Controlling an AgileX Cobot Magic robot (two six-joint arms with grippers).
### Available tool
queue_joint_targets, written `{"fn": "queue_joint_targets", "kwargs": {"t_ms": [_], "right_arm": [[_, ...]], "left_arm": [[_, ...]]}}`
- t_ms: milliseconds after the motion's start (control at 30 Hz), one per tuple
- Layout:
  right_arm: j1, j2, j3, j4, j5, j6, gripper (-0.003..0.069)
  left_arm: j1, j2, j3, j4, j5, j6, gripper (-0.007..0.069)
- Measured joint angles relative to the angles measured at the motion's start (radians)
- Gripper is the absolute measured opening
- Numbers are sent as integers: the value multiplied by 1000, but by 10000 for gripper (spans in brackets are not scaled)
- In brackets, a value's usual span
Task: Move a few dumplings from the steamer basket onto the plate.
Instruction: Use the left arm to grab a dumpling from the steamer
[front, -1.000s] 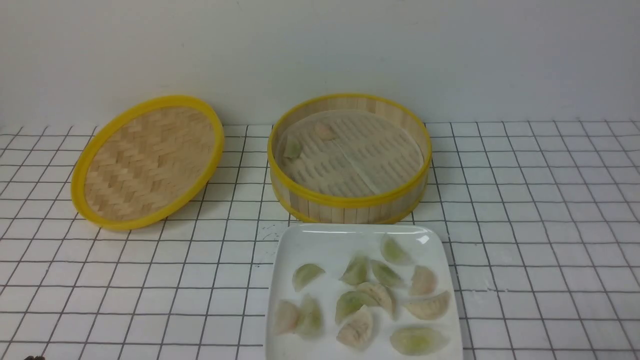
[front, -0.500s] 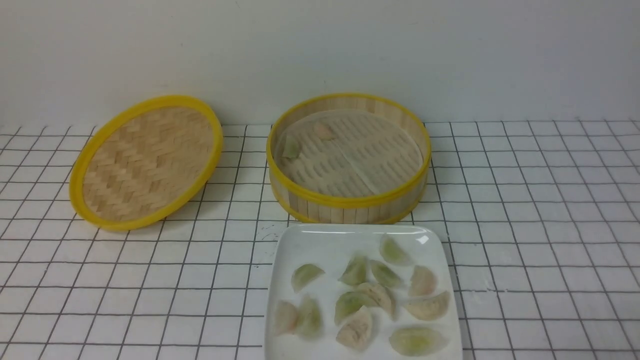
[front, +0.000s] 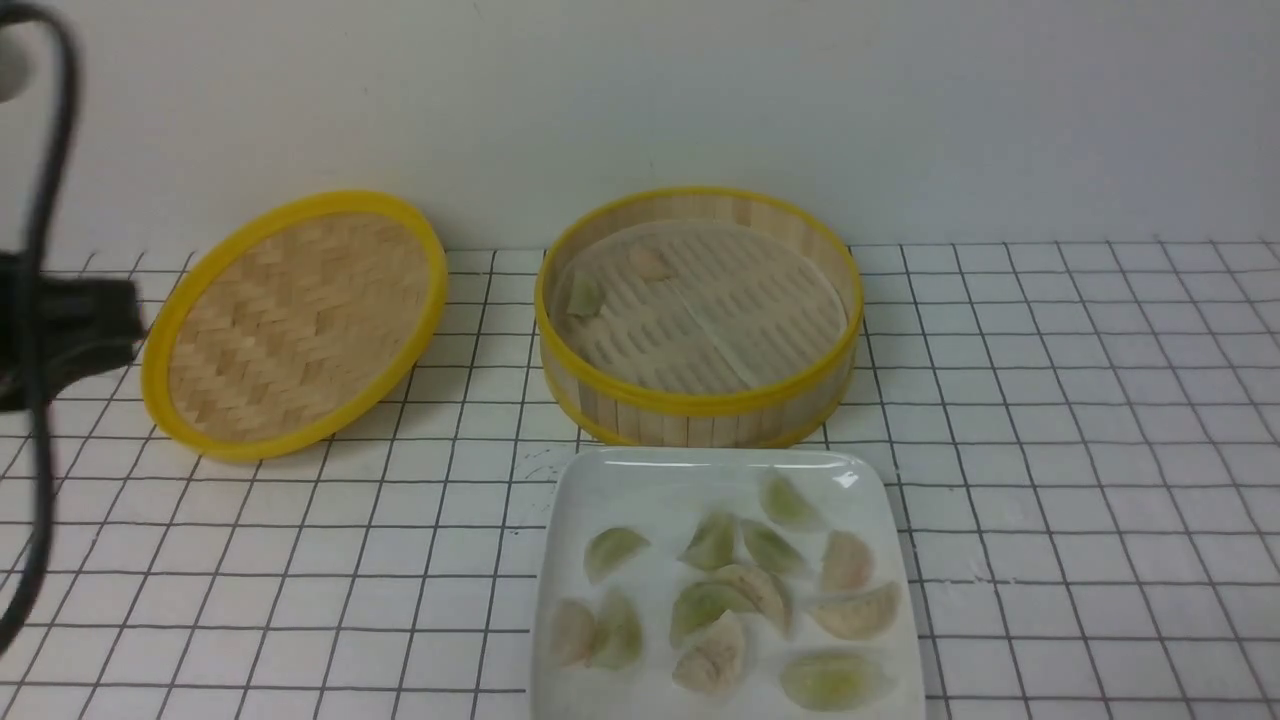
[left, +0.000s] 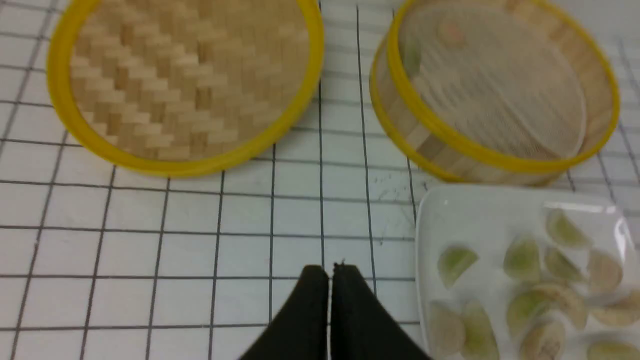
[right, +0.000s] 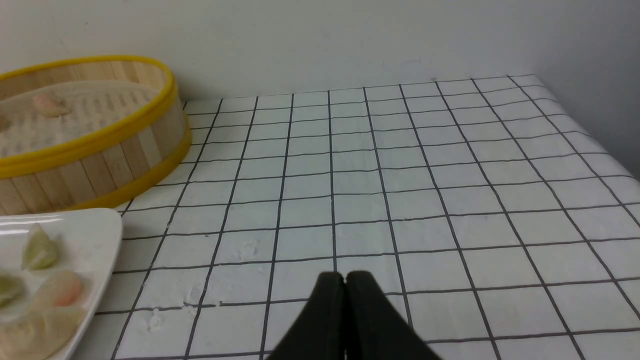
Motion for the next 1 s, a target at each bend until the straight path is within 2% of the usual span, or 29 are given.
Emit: {"fn": "queue_joint_targets", "kwargs": {"t_ms": [67,167,200,267,400,433,633,800,900,1000], "right_arm": [[0,0,0,1,1,0,-15],[0,0,0,1,2,0,-15],[0,0,0,1,2,0,-15],[0,0,-1,1,3,0,-15],[0,0,-1,1,3,0,-15],[0,0,-1,1,3,0,-15],[0,0,-1,1,4,0,-15],[0,0,-1,1,4,0,-15],[0,0,-1,1,4,0,-15],[0,0,-1,1,4,0,-15]], "left_arm": [[-11,216,-145,-37,55,92,-6],[-77,451,-352,-19,123,147,-6],[-82,466,-352,-19,129,147,-6],[-147,669,-553,45,205,125,-6],[-216,891,-826,145,316,79,-6],[-238,964,-947,177,339,72,-6],[-302,1284,-1399,231,349,66,-6],[-331,1464,-1620,231,356,65,-6],[-338,1525,-1647,232,364,89,-3],[-342,1575,-1652,251,365,132,36]]}}
